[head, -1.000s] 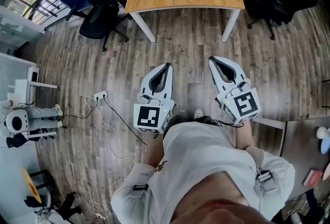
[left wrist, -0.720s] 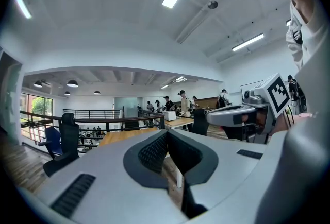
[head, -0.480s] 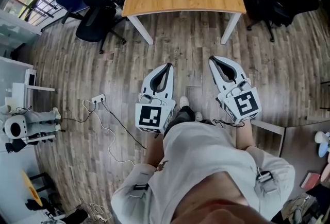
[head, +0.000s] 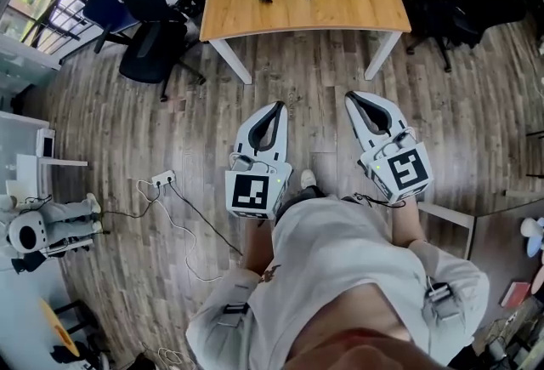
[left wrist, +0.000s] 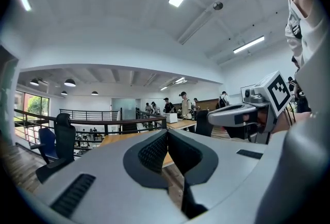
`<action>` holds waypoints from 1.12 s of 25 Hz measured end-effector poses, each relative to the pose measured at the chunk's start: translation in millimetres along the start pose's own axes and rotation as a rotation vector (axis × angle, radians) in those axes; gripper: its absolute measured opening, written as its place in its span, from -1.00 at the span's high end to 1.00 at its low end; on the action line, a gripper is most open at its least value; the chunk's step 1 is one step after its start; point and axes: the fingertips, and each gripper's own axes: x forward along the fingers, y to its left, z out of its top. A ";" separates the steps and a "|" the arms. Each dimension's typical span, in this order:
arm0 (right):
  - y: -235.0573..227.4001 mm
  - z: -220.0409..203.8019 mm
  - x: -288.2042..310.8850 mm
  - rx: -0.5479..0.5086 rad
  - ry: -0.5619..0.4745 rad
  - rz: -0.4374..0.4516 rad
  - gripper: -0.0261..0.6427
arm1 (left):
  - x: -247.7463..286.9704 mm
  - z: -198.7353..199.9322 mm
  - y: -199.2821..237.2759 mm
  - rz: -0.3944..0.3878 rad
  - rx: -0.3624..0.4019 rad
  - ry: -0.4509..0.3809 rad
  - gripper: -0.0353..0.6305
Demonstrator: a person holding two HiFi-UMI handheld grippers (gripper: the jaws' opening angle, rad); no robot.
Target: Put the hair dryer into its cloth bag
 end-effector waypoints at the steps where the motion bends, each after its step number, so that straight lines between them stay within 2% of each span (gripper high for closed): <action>1: -0.5 0.8 5.0 -0.001 0.001 -0.005 0.86 | 2.9 1.7 5.4 -0.003 -0.001 -0.002 0.84; 8: -4.4 -1.3 33.0 -0.004 0.021 -0.049 0.86 | 22.0 -1.1 31.4 -0.037 -0.017 -0.010 0.84; 18: -30.1 -8.6 49.0 0.002 0.055 -0.093 0.86 | 61.2 -6.2 38.7 -0.090 -0.029 0.008 0.84; 28: -74.6 -14.6 86.4 0.020 0.034 -0.031 0.86 | 110.4 -6.5 50.8 -0.037 -0.017 0.031 0.84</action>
